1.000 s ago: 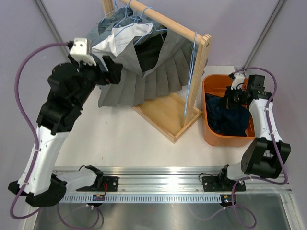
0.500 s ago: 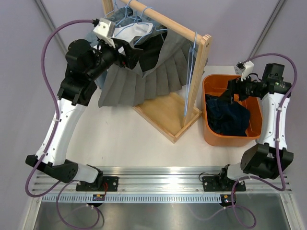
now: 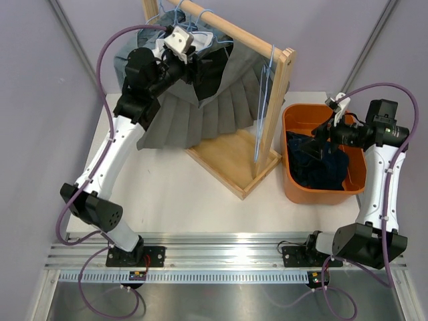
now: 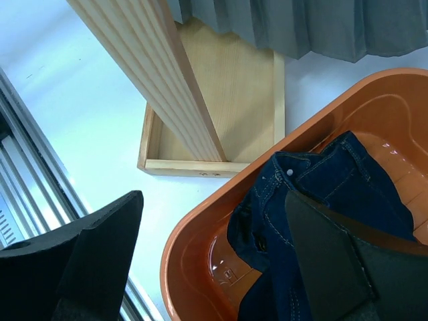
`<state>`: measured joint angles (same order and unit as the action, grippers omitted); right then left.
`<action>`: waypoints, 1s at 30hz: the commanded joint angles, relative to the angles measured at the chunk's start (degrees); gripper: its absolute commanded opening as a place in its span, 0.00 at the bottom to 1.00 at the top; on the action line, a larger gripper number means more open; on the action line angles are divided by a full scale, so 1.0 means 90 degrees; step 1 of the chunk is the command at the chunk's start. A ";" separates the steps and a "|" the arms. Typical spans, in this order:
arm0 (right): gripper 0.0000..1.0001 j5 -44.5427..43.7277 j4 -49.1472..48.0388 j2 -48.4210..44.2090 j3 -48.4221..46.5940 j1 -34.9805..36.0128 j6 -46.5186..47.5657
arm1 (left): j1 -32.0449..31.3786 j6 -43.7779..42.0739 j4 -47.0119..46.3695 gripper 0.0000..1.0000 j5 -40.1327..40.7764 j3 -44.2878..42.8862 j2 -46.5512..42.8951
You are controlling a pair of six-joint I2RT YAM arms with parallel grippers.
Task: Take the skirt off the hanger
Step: Place the skirt in the bin, then pick up the hanger from the clothesline.
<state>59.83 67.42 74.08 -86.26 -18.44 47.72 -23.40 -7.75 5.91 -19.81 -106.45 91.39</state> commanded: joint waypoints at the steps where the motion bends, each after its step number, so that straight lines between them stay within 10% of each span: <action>1: 0.94 0.0325 0.0068 -0.0223 0.0111 0.0007 0.0322 | 0.0031 -0.0574 -0.0345 0.67 0.0140 -0.0185 0.0051; 6: 0.94 0.0373 -0.0010 -0.0497 0.0433 0.0007 0.0371 | 0.0469 -0.0401 -0.0628 0.83 0.0338 0.0958 -0.0906; 30: 0.94 0.0657 -0.0020 -0.0497 0.0668 0.0007 0.0234 | 0.1067 -0.0575 0.0378 0.68 -0.0904 0.1457 -0.0946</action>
<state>64.10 67.40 71.00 -80.49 -18.44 49.28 -14.33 -11.68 9.85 -25.80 -92.73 81.97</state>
